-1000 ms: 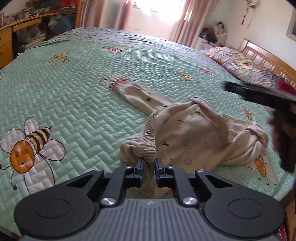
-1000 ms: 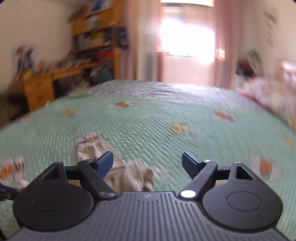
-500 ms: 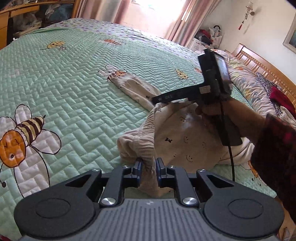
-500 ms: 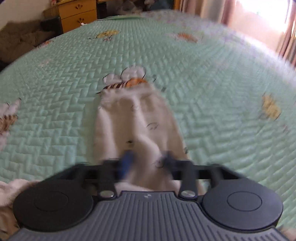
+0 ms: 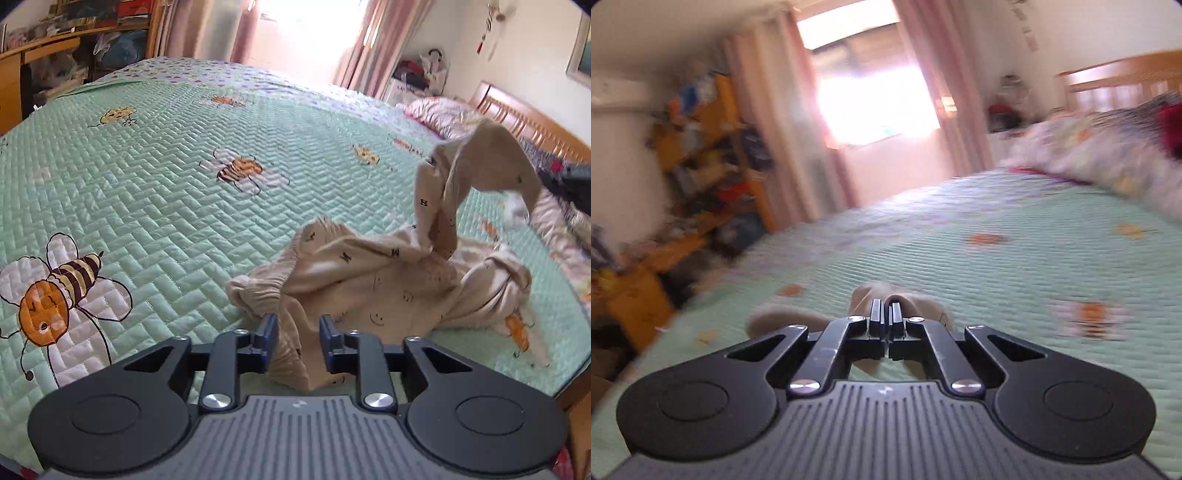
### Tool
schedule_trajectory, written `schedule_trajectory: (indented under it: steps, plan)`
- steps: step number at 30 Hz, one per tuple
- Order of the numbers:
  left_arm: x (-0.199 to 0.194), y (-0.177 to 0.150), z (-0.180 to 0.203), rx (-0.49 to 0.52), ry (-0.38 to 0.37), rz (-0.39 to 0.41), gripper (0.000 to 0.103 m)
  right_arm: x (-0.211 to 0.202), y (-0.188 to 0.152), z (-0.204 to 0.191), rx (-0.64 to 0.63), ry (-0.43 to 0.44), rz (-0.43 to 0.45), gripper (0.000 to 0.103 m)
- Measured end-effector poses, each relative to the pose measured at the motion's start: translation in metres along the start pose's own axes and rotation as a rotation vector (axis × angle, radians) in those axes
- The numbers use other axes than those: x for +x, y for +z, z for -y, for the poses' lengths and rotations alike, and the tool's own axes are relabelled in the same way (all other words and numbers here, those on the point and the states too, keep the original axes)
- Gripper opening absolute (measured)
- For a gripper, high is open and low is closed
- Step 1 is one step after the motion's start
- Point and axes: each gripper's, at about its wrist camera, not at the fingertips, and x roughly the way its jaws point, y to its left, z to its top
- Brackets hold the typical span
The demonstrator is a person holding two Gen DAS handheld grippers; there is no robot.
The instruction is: Fold clothes
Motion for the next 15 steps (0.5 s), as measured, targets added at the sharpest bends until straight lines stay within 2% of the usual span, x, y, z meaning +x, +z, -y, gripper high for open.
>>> schedule_trajectory:
  steps: [1, 3, 6, 8, 10, 12, 15]
  plan:
    - [0.001, 0.0, 0.003, 0.007, 0.013, -0.009, 0.038, 0.001, -0.014, 0.011, -0.022, -0.035, -0.068, 0.011]
    - [0.003, -0.001, 0.01, 0.021, 0.038, -0.027, 0.046, 0.007, -0.046, 0.025, -0.029, -0.078, -0.195, 0.024]
    - [0.003, -0.002, 0.016, 0.033, 0.061, -0.05, 0.048, 0.007, -0.087, 0.028, 0.026, -0.079, -0.272, 0.025]
    - [0.0, -0.001, 0.018, 0.039, 0.072, -0.055, 0.048, 0.003, -0.105, 0.014, 0.069, -0.016, -0.27, 0.027]
    - [-0.003, 0.0, 0.021, 0.047, 0.08, -0.056, 0.048, -0.001, -0.107, 0.0, 0.071, 0.067, -0.236, 0.035]
    - [-0.006, 0.003, 0.023, 0.048, 0.089, -0.067, 0.048, 0.001, -0.104, -0.018, 0.02, 0.128, -0.217, 0.053]
    - [-0.006, 0.008, 0.026, 0.035, 0.123, -0.095, 0.048, 0.02, -0.1, -0.037, -0.052, 0.134, -0.22, 0.071]
